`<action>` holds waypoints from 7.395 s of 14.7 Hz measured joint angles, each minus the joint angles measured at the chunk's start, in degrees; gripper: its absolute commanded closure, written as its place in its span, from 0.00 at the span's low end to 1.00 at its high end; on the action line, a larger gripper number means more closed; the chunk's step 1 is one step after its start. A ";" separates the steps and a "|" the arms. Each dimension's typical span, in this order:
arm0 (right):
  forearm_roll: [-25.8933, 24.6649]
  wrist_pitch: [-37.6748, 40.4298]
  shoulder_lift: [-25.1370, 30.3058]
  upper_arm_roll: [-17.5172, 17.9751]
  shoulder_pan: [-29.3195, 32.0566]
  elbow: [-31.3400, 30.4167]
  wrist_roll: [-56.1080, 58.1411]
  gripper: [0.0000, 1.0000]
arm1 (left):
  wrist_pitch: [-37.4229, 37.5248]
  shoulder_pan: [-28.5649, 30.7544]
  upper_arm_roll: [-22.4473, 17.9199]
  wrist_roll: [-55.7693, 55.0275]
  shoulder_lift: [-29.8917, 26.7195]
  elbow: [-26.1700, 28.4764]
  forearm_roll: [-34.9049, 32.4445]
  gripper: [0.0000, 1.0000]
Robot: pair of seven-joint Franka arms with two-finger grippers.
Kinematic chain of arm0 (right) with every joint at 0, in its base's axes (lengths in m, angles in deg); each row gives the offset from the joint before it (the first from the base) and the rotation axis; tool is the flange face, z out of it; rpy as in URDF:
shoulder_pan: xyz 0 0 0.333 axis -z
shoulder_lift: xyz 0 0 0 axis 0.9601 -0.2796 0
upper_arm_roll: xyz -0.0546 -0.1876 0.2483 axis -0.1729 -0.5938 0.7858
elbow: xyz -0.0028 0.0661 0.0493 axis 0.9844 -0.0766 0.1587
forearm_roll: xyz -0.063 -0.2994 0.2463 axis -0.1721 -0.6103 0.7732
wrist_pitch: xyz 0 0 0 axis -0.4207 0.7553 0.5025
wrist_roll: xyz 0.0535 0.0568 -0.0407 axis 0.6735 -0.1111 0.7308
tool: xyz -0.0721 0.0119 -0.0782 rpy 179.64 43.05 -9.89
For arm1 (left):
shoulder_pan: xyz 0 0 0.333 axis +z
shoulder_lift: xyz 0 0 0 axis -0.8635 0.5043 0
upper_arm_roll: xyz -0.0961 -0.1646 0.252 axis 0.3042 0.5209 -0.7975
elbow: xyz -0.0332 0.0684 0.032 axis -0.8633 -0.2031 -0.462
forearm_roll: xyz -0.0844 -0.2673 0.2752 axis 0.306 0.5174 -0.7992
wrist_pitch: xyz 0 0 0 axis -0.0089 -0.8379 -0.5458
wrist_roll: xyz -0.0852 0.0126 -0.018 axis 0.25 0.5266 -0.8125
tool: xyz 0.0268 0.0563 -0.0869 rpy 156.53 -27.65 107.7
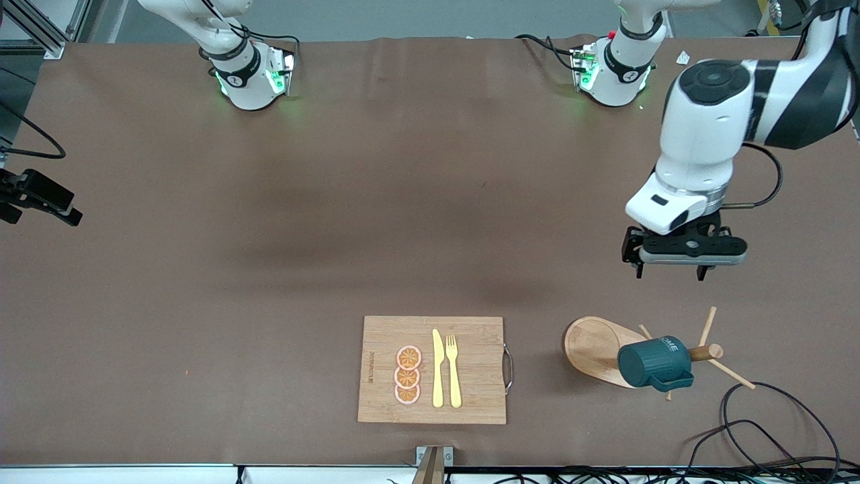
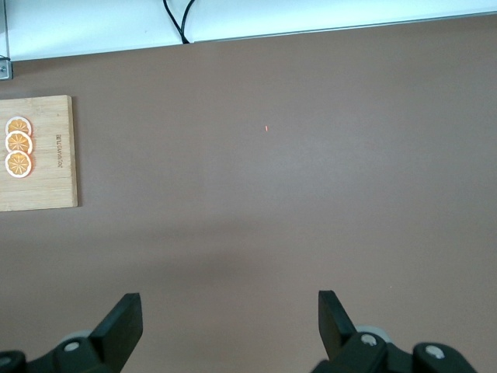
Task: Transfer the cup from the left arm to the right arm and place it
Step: 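Move the left gripper down toward the teal mug on the stand, then close the left gripper on the teal mug's body, then lift the teal mug off the stand with the left gripper, then carry the teal mug with the left gripper toward the table middle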
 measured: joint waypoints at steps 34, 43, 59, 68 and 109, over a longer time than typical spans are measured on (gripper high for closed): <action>0.00 0.07 0.00 0.01 0.00 -0.02 0.02 0.00 | -28.46 8.01 -0.06 -2.34 14.98 -0.70 -42.31 0.00; 0.00 0.09 -0.07 0.01 0.00 -0.06 0.02 0.00 | -28.48 7.81 -0.01 -3.75 17.06 -2.89 -44.01 0.00; 0.00 0.09 -0.19 0.01 0.00 -0.09 0.02 0.00 | -28.40 6.15 -0.03 -3.75 21.63 -8.54 -44.76 0.17; 0.00 0.10 -0.19 0.01 0.00 -0.10 0.02 0.00 | -28.41 6.02 -0.07 -3.90 22.00 -8.95 -47.44 0.32; 0.00 0.11 -0.22 0.01 0.00 -0.14 0.02 0.00 | -4.33 -14.57 15.81 -3.65 20.07 -7.76 -36.14 0.36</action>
